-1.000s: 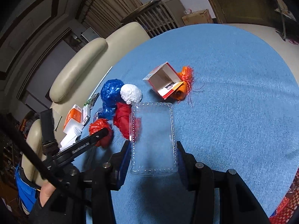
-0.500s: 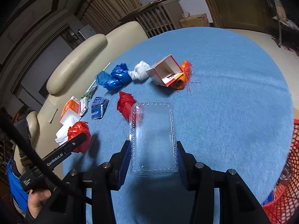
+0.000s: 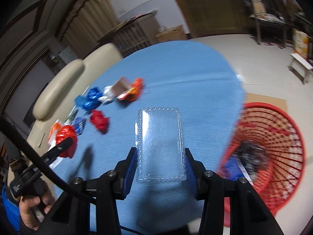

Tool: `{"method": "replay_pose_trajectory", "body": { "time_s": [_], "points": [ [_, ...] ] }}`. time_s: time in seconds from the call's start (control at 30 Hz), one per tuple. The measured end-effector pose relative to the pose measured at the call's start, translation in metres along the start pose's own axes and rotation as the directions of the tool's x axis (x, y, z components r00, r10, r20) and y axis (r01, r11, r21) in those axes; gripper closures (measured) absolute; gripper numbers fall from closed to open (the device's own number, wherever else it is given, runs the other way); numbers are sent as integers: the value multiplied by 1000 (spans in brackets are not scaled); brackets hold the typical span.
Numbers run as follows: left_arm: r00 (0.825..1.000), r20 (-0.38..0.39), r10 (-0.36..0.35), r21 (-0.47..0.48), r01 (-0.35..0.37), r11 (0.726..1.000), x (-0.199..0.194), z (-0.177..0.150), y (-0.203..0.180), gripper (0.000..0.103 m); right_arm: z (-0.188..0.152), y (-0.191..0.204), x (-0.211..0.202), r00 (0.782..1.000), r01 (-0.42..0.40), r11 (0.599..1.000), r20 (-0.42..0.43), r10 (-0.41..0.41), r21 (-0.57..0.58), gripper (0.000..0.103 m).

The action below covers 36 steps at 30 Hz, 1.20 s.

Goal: Collect trash
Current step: 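Drop the clear tray and red bag into the red wastebasket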

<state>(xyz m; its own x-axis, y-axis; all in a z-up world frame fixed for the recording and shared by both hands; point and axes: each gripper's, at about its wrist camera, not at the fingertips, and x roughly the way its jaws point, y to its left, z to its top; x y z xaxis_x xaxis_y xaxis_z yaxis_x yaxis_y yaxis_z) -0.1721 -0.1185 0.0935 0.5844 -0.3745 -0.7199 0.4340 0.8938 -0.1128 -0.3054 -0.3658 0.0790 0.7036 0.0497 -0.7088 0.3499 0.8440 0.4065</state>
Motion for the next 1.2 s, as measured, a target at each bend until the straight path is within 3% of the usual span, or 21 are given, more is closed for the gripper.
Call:
{"method": "replay_pose_trajectory", "body": {
  "time_s": [0.2,0.47,0.83,0.97,1.2],
  "points": [
    [998,-7,-60,94,60,994,2,2,-46,48,-4,-69,-29,989,131,985,47,-137,112,54],
    [989,-17,-147,185,147,972,7,11,-106,48,-9,-132,-49,968,229,949,53,-246,217,54],
    [960,-57,-275,296,280,913,10,11,-187,48,-17,-154,-39,962,261,935,9,-271,239,52],
    [953,-75,-293,325,301,897,15,11,-205,48,-16,-157,-31,961,273,934,-15,-277,229,33],
    [944,-112,-312,352,331,876,24,8,-227,48,-13,-168,-44,955,270,922,46,-293,277,32]
  ]
}}
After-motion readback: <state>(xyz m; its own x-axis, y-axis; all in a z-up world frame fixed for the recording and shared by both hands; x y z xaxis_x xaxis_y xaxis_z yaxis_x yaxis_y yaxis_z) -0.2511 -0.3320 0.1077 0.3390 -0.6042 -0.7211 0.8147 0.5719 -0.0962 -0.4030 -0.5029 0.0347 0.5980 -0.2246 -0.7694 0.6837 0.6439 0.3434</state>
